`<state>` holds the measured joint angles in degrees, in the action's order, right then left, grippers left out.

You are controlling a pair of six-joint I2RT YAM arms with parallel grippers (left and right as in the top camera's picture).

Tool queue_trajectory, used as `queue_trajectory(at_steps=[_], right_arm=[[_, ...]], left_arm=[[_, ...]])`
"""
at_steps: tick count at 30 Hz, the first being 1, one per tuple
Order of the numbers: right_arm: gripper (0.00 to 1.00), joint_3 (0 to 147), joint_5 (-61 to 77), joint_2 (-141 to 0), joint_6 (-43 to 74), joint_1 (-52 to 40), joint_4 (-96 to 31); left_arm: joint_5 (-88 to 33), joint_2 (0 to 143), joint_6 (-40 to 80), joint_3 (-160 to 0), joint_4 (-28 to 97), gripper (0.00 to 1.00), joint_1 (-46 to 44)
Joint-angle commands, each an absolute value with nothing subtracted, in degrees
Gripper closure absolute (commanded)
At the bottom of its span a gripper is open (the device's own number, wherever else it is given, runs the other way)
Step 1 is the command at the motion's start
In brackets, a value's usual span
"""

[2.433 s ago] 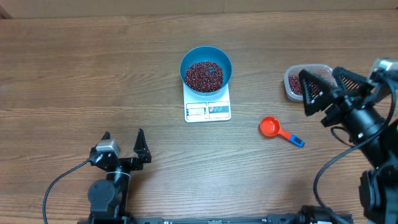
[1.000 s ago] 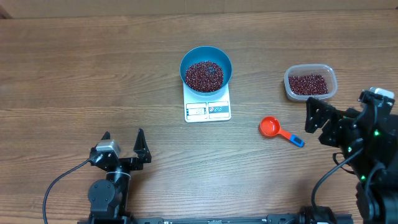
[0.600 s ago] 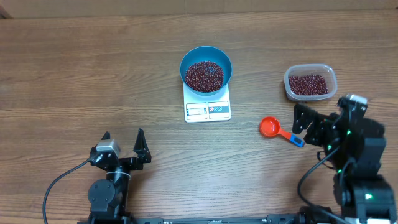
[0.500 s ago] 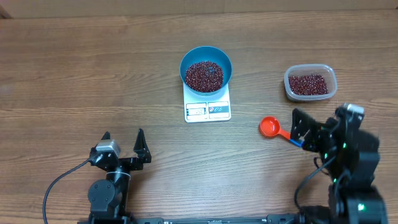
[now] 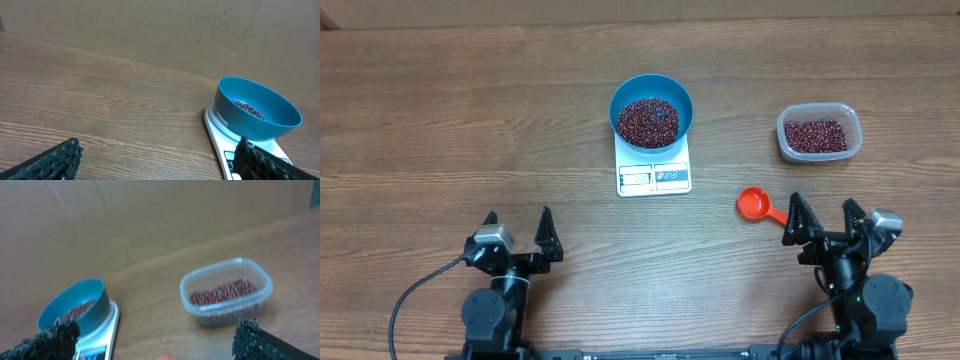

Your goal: Scoop item into bowl and weigh 150g on scale

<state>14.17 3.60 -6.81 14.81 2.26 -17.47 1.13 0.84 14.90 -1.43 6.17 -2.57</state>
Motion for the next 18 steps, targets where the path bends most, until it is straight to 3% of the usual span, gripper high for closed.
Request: queue_trajectory(at_steps=[1, 18], right_arm=[[0.00, 10.5, 3.0, -3.5, 14.9, 2.6, -13.5], [0.00, 3.0, 3.0, -0.2, 15.3, 3.7, -10.2]], left_arm=[[1.5, 0.3, 15.2, -1.1, 6.1, 0.00, -2.2], [1.5, 0.3, 15.2, -1.1, 6.1, 0.00, -2.2]])
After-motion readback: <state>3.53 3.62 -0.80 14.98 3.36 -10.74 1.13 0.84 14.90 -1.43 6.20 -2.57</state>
